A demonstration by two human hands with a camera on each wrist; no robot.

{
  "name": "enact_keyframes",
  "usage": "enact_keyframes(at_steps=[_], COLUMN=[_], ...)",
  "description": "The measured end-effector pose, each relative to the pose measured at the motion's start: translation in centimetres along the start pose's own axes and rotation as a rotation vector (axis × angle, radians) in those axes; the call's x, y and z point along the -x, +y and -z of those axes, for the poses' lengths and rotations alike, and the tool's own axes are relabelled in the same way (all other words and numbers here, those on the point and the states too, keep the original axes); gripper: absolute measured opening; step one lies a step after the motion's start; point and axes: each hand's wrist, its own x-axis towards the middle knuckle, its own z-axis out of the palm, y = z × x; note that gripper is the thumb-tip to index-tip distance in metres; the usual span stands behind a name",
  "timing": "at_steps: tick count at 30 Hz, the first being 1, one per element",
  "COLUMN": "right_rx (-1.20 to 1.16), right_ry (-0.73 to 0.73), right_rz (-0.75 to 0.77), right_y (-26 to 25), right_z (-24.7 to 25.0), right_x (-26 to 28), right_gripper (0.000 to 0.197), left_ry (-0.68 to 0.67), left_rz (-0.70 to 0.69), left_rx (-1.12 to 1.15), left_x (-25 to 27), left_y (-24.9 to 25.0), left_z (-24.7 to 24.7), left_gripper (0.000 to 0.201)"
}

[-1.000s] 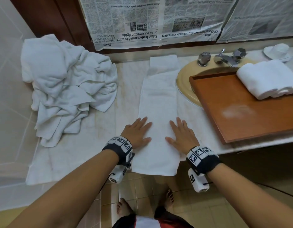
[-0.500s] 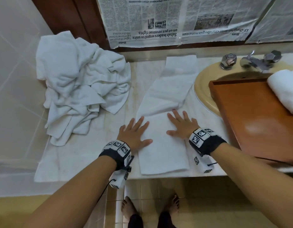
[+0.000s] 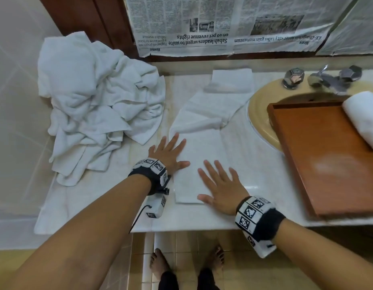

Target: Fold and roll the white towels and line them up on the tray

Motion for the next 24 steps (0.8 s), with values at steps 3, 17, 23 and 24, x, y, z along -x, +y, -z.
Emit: enact_keyframes(at_steps=[3, 17, 23, 24], right_rx=[-0.064, -0.252, -0.241, -0.240], right_ry=[0.048, 0.183, 0.270, 0.278], right_rz=[-0.043, -0.161, -0.195, -0.199], right_y=[1.5, 0.4, -0.8, -0.8], right_z=[-1.2, -3.0, -4.3, -4.4], right_x=[1.7, 2.2, 2.0, 2.0], right_gripper=[0.085, 0.078, 0.073, 0.073], left_ry=[0.014, 0.346, 0.328, 0.336], left_rz=[-0.016, -0.184, -0.066, -0.041], left_rx=[0.018, -0.074, 0.072, 0.084], left_x=[-0.2, 5.5, 6.4, 6.5], left_y=[-0.4, 7.9, 6.9, 6.4], left_z=[-0.1, -5.1, -8.3, -8.6], left_gripper=[0.080, 0.059, 0.064, 0.064])
